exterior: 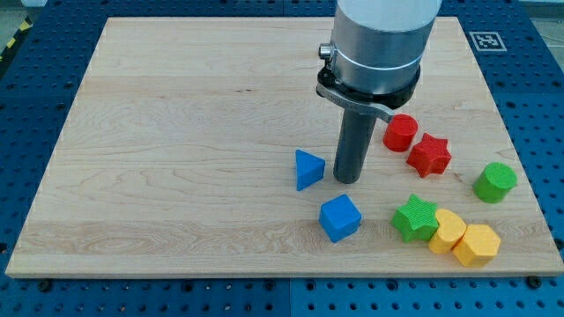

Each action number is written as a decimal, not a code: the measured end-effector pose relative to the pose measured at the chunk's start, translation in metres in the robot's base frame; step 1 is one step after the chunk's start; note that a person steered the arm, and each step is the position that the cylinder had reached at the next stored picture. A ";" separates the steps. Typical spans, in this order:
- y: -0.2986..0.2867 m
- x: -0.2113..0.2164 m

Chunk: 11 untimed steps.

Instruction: Move the blue cube below the blue triangle

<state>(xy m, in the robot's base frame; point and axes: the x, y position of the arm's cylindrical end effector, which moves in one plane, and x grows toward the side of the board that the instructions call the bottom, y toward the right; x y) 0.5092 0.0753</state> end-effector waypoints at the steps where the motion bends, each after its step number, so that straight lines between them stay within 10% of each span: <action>1: 0.003 0.005; 11: 0.004 0.109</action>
